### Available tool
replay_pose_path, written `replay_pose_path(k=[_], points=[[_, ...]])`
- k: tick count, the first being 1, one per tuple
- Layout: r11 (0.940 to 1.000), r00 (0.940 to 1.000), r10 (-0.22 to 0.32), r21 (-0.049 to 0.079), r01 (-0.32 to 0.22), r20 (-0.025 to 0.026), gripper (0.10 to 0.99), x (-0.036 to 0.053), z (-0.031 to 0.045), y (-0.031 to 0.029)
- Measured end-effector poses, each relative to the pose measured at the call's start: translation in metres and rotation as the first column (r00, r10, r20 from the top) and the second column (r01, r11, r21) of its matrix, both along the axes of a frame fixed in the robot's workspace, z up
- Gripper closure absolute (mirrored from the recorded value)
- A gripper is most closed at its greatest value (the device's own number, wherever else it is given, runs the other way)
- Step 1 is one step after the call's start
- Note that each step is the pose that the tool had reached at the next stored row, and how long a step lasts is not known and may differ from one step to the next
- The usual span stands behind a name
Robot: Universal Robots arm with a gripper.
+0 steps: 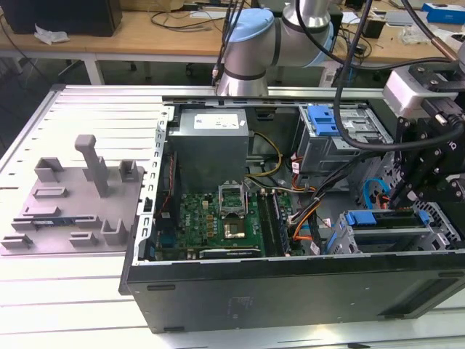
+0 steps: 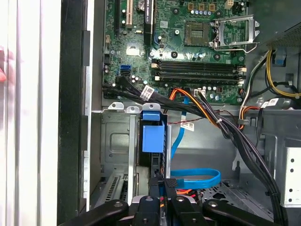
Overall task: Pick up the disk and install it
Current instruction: 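Insert the second disk wire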
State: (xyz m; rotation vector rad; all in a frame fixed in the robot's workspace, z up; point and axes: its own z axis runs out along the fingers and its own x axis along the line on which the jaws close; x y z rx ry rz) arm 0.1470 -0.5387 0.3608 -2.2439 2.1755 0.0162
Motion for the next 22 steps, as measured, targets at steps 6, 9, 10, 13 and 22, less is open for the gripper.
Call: replay_pose_path(k=[6, 9, 10, 13, 22], points=[[1.0, 1.0, 0.0, 0.0, 0.0, 0.0, 0.925, 0.0, -0.0023, 0.0], [1.0, 1.0, 0.0, 0.0, 0.0, 0.0, 0.925, 0.0, -0.0034, 0.0], [1.0, 1.0, 0.0, 0.0, 0.0, 0.0, 0.925, 0.0, -0.0038, 0.0], [1.0, 1.0, 0.0, 0.0, 0.0, 0.0, 0.925, 0.0, -0.0045, 0.0], [1.0, 1.0, 0.0, 0.0, 0.0, 0.0, 0.925, 0.0005, -0.0062, 0.0]])
